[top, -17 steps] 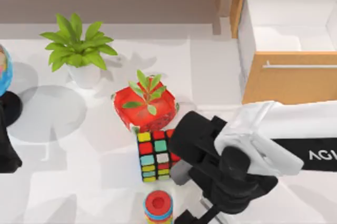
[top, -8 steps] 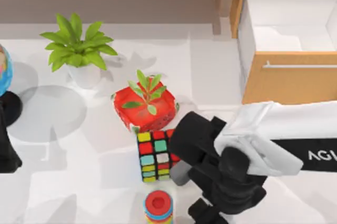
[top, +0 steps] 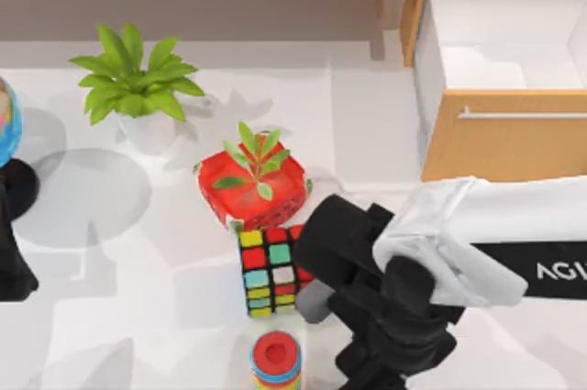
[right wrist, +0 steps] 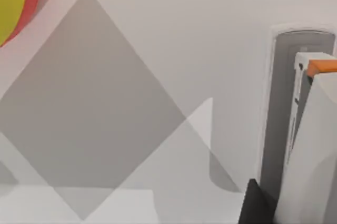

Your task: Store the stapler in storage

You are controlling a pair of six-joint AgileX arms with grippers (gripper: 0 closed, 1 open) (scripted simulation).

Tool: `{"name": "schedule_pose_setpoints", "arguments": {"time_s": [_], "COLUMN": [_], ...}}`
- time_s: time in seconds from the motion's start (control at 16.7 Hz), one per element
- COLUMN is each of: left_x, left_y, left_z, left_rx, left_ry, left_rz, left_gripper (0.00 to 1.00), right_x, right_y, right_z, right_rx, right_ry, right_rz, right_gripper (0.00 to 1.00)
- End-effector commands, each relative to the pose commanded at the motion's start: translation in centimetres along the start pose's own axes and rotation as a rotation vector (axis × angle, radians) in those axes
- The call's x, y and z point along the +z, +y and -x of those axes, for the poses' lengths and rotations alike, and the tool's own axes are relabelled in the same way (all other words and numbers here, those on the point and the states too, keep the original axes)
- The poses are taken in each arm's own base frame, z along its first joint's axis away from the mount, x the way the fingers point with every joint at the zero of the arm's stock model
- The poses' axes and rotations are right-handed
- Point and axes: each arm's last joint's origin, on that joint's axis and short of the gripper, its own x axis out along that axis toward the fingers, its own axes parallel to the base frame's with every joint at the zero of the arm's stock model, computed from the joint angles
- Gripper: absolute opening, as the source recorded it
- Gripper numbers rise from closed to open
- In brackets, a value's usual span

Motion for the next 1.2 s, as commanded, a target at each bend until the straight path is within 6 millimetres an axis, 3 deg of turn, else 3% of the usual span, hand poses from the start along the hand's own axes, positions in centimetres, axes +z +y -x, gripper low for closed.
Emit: {"name": "schedule_pose_setpoints", "arguments": {"time_s": [0.3, 0.72, 0.96, 1.2], "left_x": [0.0, 0.0, 0.0, 0.0], "left_y": [0.0, 0.0, 0.0, 0.0], "left_z": [0.0, 0.0, 0.0, 0.0], "left_rx": [0.0, 0.0, 0.0, 0.0], "left_ry": [0.0, 0.0, 0.0, 0.0], "left_rz": [0.0, 0.0, 0.0, 0.0], "left_gripper": [1.0, 1.0, 1.0, 1.0], "right_x": [0.0, -1.9, -0.7, 0.0], "right_y": [-0.1, -2.4, -2.3, -0.5], "right_z": [0.0, -1.8, 0.4, 2.8], "right_rx": [-0.001, -0.028, -0.02, -0.003], "right_ry": [-0.001, 0.119, 0.085, 0.009], "right_rz": [-0.003, -0.007, -0.024, -0.009], "right_gripper": [0.0, 0.0, 0.0, 0.0]}}
